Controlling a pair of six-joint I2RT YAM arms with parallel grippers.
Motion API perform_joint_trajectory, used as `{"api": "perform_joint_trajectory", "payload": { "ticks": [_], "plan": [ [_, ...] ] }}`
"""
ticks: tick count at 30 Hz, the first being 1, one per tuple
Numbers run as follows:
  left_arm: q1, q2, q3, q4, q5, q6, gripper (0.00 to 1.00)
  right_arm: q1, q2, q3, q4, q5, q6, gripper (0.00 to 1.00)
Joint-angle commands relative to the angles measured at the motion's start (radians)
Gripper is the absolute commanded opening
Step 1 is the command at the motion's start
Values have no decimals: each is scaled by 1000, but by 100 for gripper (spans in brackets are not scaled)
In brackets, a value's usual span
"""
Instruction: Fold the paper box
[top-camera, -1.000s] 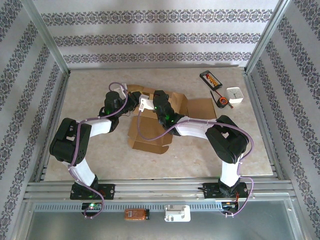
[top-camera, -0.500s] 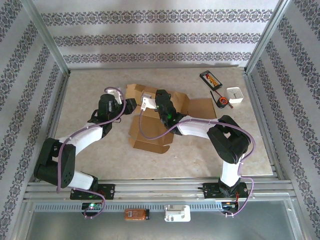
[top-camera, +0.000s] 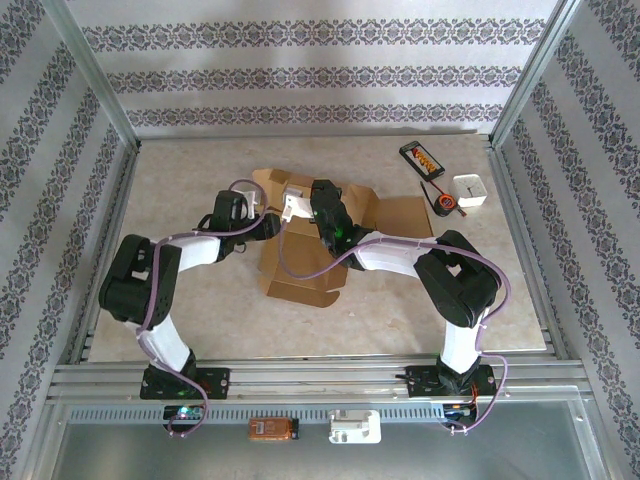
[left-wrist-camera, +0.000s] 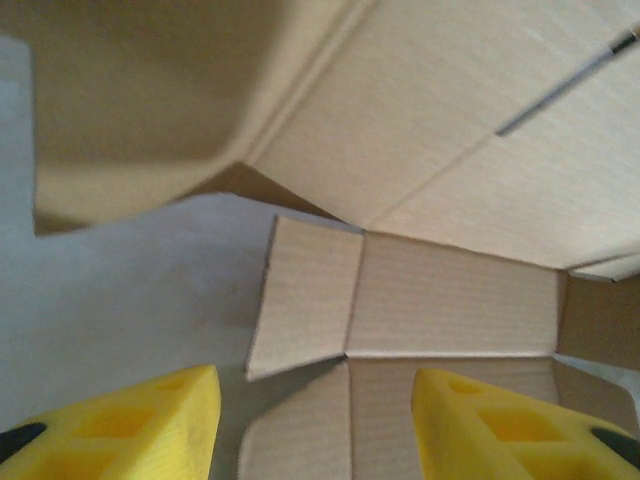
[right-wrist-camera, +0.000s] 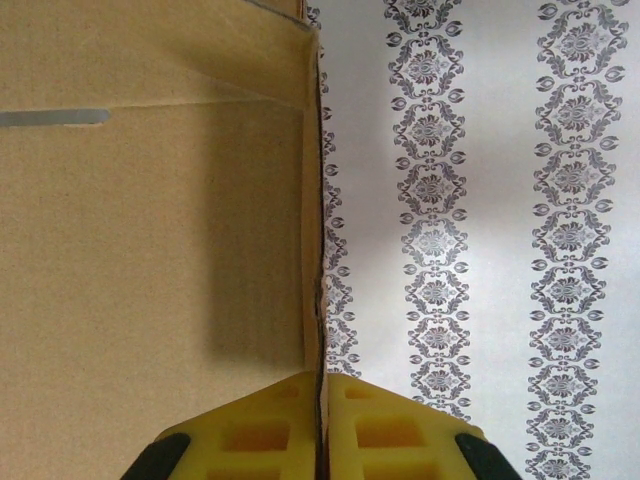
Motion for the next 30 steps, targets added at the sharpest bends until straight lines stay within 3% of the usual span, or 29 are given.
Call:
{"api": "perform_joint_trajectory", "payload": {
  "ticks": [1,5,12,15,27,30],
  "plan": [
    [28,50,35,90,68,-11,55,-10,-37,-5,-5,-12,29,10],
    [34,88,32,199,164,-31,52,-11,-38,-11,-8,-11,32,10],
    [33,101,-5,358,289,-134,27,-13,-13,7,-8,18,34,10],
    [32,106,4,358,337,-145,22,-13,0,14,-6,20,32,10],
    [-43,197,11,464,344,-228,23,-14,1,24,-10,18,43,10],
    [-45,141,-41,489,253,-205,27,-13,-6,17,-10,19,37,10]
  ]
}}
